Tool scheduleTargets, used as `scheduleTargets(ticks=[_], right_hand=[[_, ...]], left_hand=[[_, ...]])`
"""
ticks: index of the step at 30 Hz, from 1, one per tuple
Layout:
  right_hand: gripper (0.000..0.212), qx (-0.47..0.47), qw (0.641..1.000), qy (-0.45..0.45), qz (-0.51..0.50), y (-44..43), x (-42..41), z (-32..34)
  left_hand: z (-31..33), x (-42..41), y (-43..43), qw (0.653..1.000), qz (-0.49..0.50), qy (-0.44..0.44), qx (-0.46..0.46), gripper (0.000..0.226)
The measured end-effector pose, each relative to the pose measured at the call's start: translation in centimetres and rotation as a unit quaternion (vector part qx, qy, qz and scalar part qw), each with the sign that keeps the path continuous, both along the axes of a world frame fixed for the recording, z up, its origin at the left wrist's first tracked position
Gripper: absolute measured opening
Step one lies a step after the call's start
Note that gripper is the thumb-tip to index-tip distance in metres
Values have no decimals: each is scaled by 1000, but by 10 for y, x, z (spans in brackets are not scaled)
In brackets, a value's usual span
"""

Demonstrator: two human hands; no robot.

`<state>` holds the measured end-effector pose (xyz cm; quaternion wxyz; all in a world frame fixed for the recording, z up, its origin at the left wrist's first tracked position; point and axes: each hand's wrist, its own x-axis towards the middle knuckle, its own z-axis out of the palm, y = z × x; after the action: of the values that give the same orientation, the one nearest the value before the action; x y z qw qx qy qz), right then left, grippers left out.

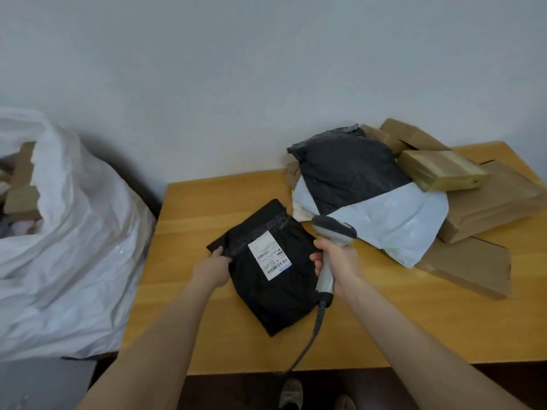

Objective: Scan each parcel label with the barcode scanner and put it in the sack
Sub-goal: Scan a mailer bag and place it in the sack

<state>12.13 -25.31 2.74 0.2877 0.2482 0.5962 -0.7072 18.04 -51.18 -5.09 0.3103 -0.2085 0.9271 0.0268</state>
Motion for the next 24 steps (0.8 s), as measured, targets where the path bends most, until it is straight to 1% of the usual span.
scheduleTargets(ticks=[2,3,4,5,7,9,12,15,17,18,20,22,24], right_hand=[[11,13,1000,-8,8,-12,3,-9],[10,19,1000,-11,14,-18,5,-13],[10,25,999,-15,20,-23,6,-17],[11,31,999,-19,23,-28,8,-20],[12,37,999,-26,26,-37,9,-26],[13,37,999,-29,21,-43,8,-34],[13,43,998,-34,-1,-47,5,-46],[11,47,998,-31,-18,-45,0,-55],[11,47,998,-24,-31,-41,-3,-59],[11,48,998,-23,-38,-38,-3,-60],[10,47,997,-22,-52,-31,-5,-60],[9,45,997,-22,-62,-23,-6,-60],[8,45,997,-22,-66,-17,-6,-59]], left_hand=[[-8,3,-4,991,87,92,47,47],[-12,3,-4,983,117,126,67,49],[-17,3,-4,976,144,142,86,55],[-22,2,-2,970,165,145,104,66],[-32,-3,1,969,169,132,122,91],[-40,-17,4,979,106,139,102,103],[-45,-54,9,982,-42,159,90,105],[-48,-101,28,961,-216,156,81,100],[-55,-123,47,941,-310,120,55,97],[-59,-130,54,936,-337,96,39,97],[-66,-136,62,935,-349,65,6,97],[-67,-135,62,940,-335,69,-15,92],[-66,-127,57,951,-300,68,-37,82]])
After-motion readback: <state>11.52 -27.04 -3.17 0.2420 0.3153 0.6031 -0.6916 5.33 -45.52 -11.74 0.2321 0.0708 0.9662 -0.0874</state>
